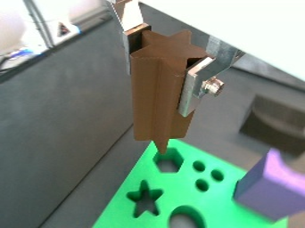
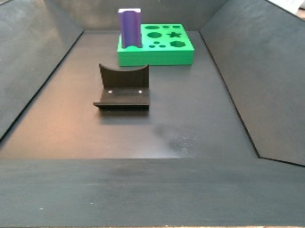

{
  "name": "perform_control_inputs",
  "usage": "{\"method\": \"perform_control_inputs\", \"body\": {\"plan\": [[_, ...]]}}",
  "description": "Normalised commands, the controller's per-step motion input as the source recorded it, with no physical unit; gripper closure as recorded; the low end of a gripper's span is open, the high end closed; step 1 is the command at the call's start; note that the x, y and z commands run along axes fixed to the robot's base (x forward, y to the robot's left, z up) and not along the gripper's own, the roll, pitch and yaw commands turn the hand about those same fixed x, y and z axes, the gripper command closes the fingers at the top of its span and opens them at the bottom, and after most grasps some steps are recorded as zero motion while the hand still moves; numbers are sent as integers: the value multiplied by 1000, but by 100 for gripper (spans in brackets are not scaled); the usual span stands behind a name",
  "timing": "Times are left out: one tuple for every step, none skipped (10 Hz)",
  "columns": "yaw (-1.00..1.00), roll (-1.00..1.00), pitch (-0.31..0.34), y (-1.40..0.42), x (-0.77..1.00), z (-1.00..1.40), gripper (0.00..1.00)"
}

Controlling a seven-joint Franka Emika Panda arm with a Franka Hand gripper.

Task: Pick up the star object. Move up. Move to above the board. Insert the star object.
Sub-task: Insert the star object.

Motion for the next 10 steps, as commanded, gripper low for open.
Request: {"method": "perform_control_inputs", "body": {"plan": [[-749,0,-3,-257,-157,-577,100],[-760,0,-27,-291,-94,-514,100],[-734,0,-67,-331,-14,-443,100],[-626,104,-3,-377,71,-526,100],[-746,103,0,-323,80,-469,100],[-903,51,0,-229,9,-451,100],[-823,0,-23,-26,71,-186,100],[9,0,-20,0,0,0,100],[-74,-49,0,51,20,-83,100],[-283,10,0,0,26,-391,100]]}}
